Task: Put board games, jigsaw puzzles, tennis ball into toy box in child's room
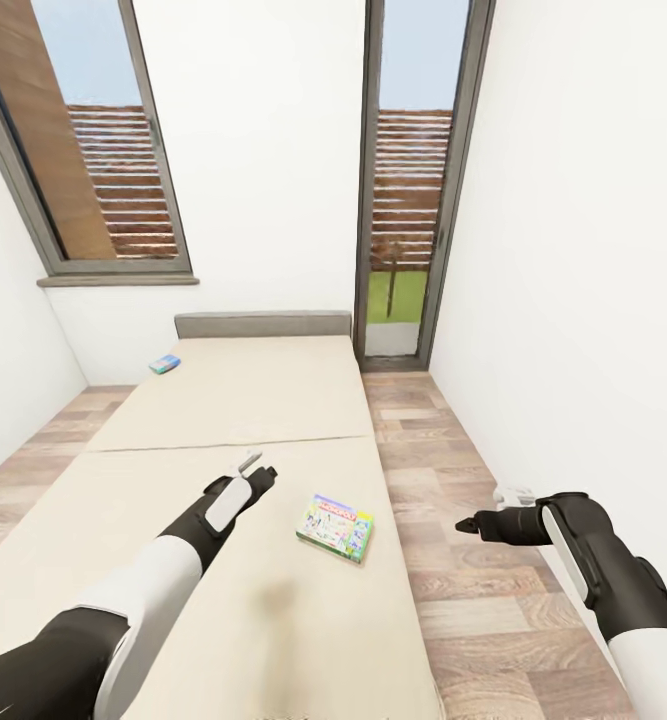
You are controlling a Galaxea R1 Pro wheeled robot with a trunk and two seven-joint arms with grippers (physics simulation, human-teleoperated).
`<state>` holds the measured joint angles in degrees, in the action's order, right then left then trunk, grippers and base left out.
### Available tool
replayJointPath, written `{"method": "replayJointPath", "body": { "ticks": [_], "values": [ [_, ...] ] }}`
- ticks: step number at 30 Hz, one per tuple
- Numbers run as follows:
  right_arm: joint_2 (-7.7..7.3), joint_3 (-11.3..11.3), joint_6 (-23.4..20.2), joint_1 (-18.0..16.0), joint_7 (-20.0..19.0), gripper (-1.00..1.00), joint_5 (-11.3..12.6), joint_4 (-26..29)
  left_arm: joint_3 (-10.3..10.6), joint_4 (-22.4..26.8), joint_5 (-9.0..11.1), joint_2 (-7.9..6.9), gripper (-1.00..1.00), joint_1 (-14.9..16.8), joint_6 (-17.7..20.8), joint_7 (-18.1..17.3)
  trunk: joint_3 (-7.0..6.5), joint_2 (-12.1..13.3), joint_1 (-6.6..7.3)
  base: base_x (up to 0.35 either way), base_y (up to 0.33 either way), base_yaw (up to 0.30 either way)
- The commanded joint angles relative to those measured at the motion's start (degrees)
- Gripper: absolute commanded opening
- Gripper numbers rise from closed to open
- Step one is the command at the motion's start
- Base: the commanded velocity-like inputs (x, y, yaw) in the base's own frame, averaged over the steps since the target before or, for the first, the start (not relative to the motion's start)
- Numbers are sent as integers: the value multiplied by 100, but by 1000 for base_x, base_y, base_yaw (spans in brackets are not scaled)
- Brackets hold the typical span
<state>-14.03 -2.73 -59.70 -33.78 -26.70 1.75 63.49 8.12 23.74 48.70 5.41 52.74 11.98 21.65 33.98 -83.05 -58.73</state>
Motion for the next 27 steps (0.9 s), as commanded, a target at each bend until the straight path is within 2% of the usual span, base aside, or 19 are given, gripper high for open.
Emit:
{"method": "replayJointPath", "body": {
  "ticks": [1, 10, 18, 23, 27],
  "values": [
    [-1, -6, -30, -2, -2, 100, 17, 20, 41, 15, 40, 2, 100, 2, 10, 48, 15, -3, 0, 0, 0, 0],
    [0, -7, -30, 172, -25, 100, 25, 444, 23, -4, 36, 9, 100, 0, -6, 50, 99, -3, 0, 0, 0, 0],
    [3, -8, -30, 501, -38, 100, 82, 1136, 8, -52, 60, 34, 100, 28, -53, 48, 174, -3, 0, 0, 0, 0],
    [0, -7, -30, 601, -40, 100, 218, 1356, 4, -66, 147, 47, 100, 124, -127, 45, 221, -3, 0, 0, 0, 0],
    [-35, -12, -30, 663, -44, 100, 376, 1527, -1, -82, 325, 6, 100, 222, -135, 40, 258, -3, 0, 0, 0, 0]
  ]
}}
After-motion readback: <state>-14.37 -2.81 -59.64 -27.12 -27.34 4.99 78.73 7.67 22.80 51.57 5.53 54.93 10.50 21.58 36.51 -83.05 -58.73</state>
